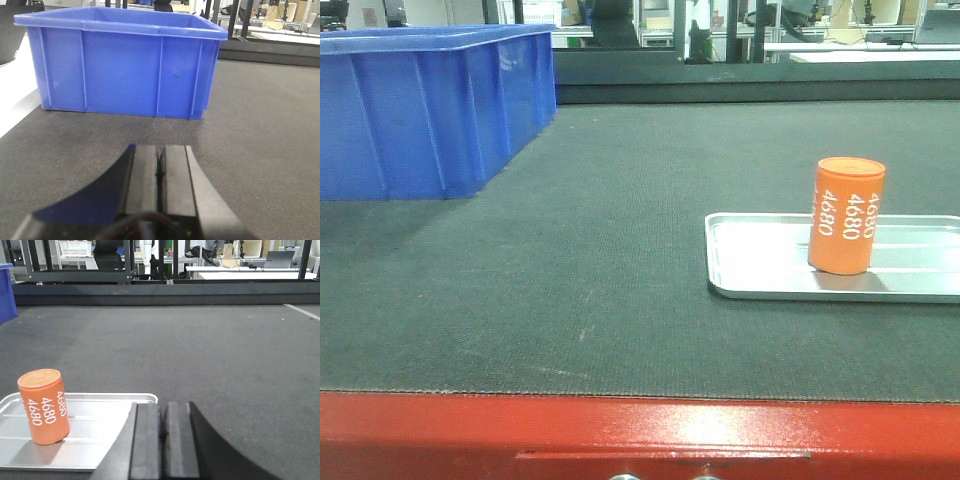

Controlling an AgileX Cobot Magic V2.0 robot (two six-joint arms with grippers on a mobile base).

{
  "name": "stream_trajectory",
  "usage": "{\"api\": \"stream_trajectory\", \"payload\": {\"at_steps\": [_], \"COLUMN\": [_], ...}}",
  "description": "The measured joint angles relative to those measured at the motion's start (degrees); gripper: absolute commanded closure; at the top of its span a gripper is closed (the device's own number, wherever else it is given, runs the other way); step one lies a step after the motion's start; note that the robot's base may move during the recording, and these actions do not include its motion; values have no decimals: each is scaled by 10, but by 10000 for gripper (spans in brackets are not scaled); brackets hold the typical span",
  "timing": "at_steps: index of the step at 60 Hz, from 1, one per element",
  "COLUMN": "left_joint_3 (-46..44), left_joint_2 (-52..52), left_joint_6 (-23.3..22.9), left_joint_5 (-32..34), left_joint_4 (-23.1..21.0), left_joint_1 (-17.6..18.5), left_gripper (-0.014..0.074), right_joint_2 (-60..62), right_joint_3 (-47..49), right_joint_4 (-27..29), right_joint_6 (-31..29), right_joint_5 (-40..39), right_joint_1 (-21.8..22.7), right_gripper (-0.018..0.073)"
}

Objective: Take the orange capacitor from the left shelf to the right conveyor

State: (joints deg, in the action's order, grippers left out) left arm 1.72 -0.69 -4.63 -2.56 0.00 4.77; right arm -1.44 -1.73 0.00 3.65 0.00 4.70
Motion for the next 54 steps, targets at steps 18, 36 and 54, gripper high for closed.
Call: {"api": "stream_trajectory", "payload": {"at_steps": [18, 36, 54], "left_joint_3": [0, 0, 0], "left_joint_2": [0, 0, 0], "left_joint_6": [0, 0, 0], "left_joint_5": [0, 0, 0], "left_joint_4": [0, 0, 0], "left_joint_1": [0, 0, 0], "left_gripper": [701, 701, 701], "right_joint_2": [20, 20, 20], "right_joint_3": [-1, -1, -1], "right_joint_4": [0, 0, 0], "right_joint_6": [0, 0, 0], "right_joint_5": [46, 46, 46], "right_joint_1": [1, 1, 1], "right_gripper": [501, 501, 501]}}
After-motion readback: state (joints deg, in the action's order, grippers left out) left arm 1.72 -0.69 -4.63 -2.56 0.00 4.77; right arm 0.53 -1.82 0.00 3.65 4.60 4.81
